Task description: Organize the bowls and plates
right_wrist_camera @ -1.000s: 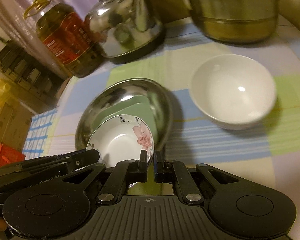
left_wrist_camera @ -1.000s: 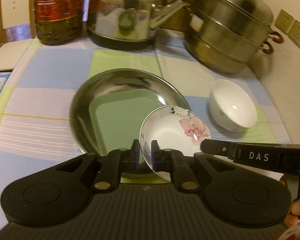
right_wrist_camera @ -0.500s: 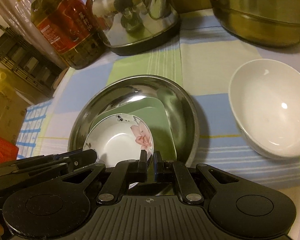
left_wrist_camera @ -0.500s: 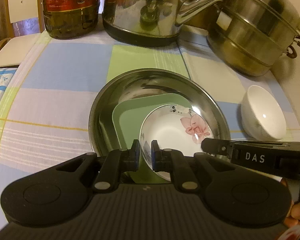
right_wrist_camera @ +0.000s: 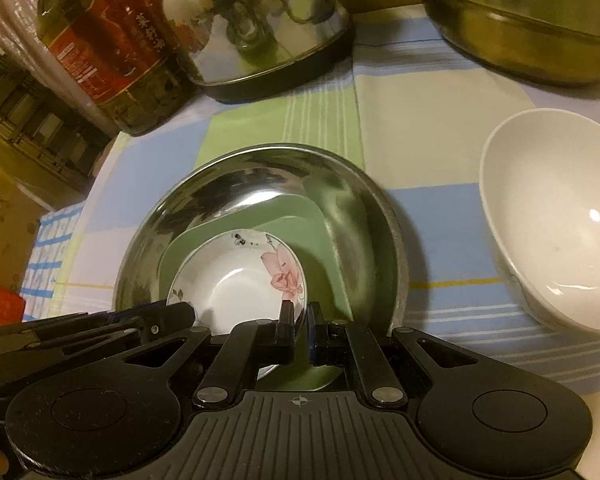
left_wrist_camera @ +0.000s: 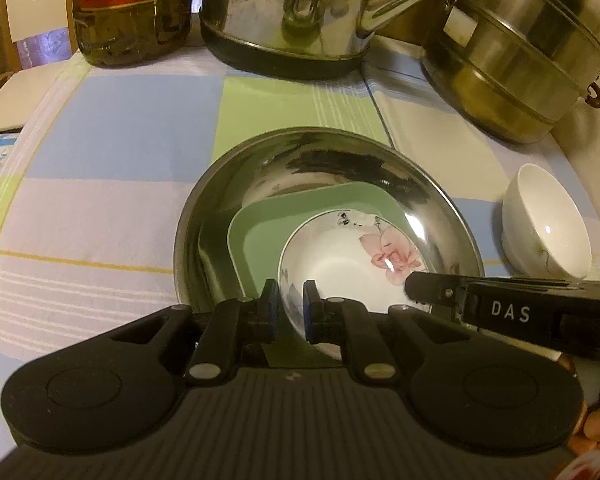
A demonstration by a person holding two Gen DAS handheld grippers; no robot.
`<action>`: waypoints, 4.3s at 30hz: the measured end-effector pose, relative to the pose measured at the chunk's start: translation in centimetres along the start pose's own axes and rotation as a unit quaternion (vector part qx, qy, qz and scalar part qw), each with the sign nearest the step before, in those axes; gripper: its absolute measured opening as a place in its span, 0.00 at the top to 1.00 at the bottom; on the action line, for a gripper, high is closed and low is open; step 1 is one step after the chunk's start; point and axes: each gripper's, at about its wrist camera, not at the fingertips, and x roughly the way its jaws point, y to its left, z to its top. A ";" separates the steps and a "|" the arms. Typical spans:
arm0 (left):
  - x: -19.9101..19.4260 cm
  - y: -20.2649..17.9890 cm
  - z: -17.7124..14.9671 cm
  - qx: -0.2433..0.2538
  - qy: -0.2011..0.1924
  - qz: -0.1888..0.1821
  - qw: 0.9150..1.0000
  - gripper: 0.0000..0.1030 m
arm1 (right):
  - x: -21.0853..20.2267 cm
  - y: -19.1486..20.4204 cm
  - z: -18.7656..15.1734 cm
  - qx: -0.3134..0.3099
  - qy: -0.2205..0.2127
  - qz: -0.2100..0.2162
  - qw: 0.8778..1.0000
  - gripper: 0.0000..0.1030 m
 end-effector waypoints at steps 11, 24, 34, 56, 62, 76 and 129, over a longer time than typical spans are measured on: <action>-2.7 -0.7 0.4 0.015 -0.038 0.007 0.999 0.79 | -3.5 0.3 0.1 0.003 -0.064 0.009 0.998 0.58; -12.2 -3.7 -4.8 0.049 -0.085 0.004 0.995 0.65 | -14.4 -1.6 -5.8 0.025 -0.122 0.026 0.992 0.51; -17.8 -7.5 -11.3 0.059 -0.087 -0.009 0.994 0.60 | -22.2 -2.6 -13.0 0.009 -0.144 0.005 0.989 0.51; -25.0 -11.2 -20.7 0.046 -0.083 -0.009 0.995 0.51 | -30.3 -7.2 -23.4 0.025 -0.106 -0.010 0.994 0.50; -25.2 -11.1 -22.3 0.033 -0.073 0.003 0.997 0.51 | -30.7 -7.3 -24.6 0.023 -0.097 -0.014 0.995 0.50; -25.9 -10.7 -24.4 0.003 -0.058 0.011 0.998 0.52 | -30.9 -8.1 -26.4 0.034 -0.075 -0.025 0.996 0.51; -19.6 -3.9 -20.1 -0.025 0.006 0.005 1.000 0.53 | -22.9 -2.7 -22.4 0.023 -0.012 -0.012 1.000 0.50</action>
